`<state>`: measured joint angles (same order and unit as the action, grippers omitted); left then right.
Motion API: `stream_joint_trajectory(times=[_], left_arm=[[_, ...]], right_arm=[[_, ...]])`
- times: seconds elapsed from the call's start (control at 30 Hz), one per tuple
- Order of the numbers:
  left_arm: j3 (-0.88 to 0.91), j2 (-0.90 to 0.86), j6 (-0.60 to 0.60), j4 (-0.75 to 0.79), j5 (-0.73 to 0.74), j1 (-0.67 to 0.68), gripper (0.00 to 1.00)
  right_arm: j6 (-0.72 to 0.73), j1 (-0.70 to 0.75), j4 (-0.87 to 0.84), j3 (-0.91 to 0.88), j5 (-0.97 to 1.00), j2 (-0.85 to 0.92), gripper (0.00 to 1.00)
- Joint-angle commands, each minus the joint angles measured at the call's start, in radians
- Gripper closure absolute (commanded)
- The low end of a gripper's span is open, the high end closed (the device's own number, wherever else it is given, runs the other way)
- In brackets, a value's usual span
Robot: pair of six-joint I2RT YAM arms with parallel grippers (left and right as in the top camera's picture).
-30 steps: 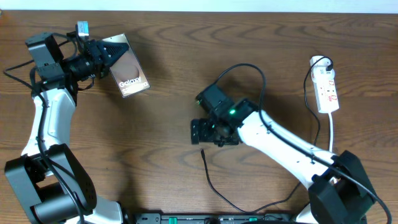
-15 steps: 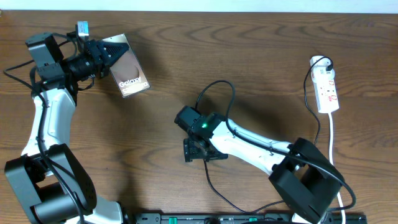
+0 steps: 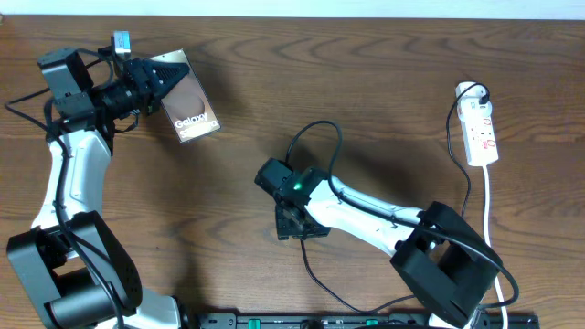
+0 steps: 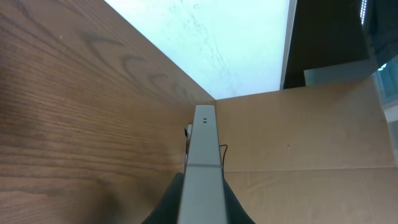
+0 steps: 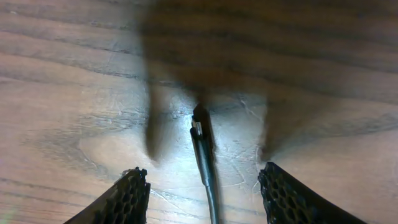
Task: Plug charger to phone and switch on socket
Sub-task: 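Lower the right gripper onto the black charging cable on the table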
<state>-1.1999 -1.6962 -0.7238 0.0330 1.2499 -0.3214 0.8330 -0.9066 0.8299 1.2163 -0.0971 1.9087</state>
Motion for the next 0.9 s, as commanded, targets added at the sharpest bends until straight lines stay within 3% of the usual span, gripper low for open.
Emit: stream_joint_trajectory(times=[0.0, 0.33, 0.87], left_arm=[[0.000, 0.016, 0.013, 0.005, 0.013, -0.003, 0.93], [0.000, 0.016, 0.013, 0.005, -0.012, -0.003, 0.93], [0.000, 0.016, 0.013, 0.005, -0.013, -0.003, 0.92]], right_arm=[[0.000, -0.006, 0.001, 0.006, -0.022, 0.037, 0.43], [-0.011, 0.015, -0.004, 0.006, -0.070, 0.074, 0.45], [-0.011, 0.015, 0.001, 0.006, -0.070, 0.074, 0.77]])
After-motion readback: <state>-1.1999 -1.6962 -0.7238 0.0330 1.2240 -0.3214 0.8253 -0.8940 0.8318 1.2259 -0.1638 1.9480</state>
